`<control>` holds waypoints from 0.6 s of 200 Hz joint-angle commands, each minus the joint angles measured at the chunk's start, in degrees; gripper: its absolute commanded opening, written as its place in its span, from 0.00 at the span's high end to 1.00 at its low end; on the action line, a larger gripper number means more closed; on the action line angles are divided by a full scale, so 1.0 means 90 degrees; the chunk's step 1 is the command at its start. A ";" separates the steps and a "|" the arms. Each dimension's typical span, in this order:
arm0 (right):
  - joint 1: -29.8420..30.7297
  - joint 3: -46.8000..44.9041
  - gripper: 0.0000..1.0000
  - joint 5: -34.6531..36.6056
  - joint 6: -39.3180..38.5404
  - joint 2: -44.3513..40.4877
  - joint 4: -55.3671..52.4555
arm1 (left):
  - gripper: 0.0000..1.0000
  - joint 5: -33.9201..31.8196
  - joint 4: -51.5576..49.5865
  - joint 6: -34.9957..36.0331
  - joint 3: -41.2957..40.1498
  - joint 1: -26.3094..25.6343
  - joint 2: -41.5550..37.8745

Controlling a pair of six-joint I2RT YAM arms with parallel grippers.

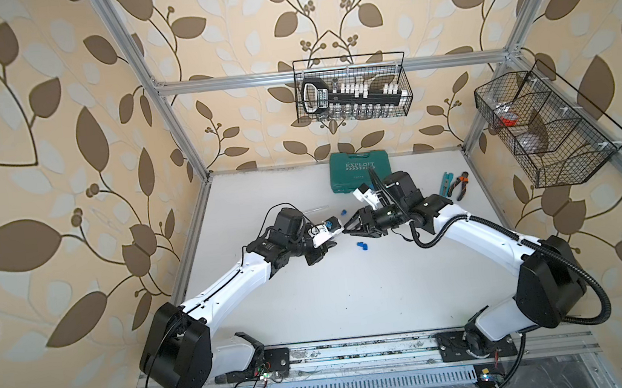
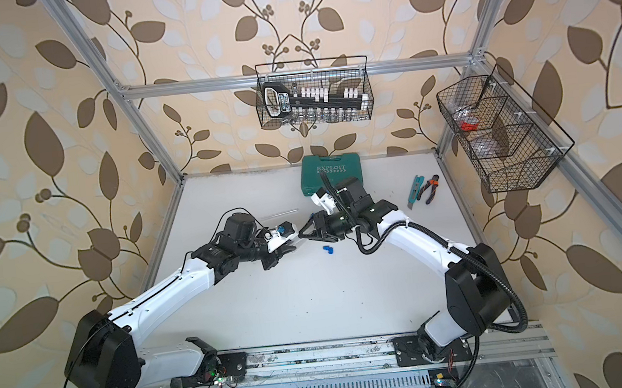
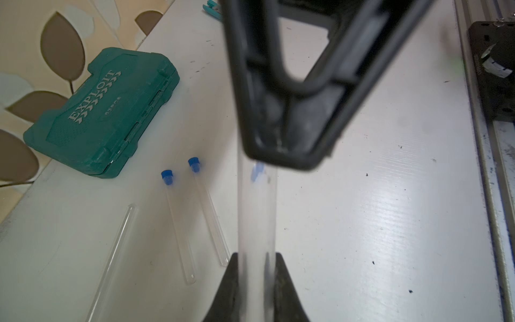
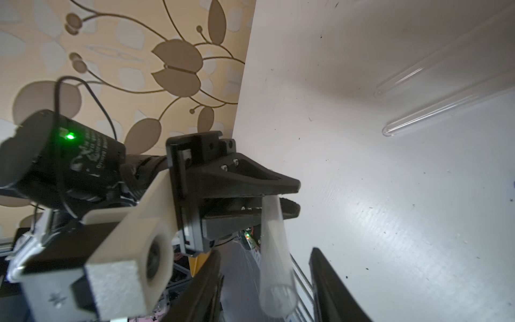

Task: Insert stoppers into test tubes
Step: Adjust the test tube, then pick up the stopper from the center of the board.

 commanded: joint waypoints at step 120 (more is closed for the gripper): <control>-0.0790 -0.0947 0.45 0.2924 -0.7009 -0.1504 -0.0363 | 1.00 -0.2074 0.1415 -0.1173 -0.0609 0.0752 0.0027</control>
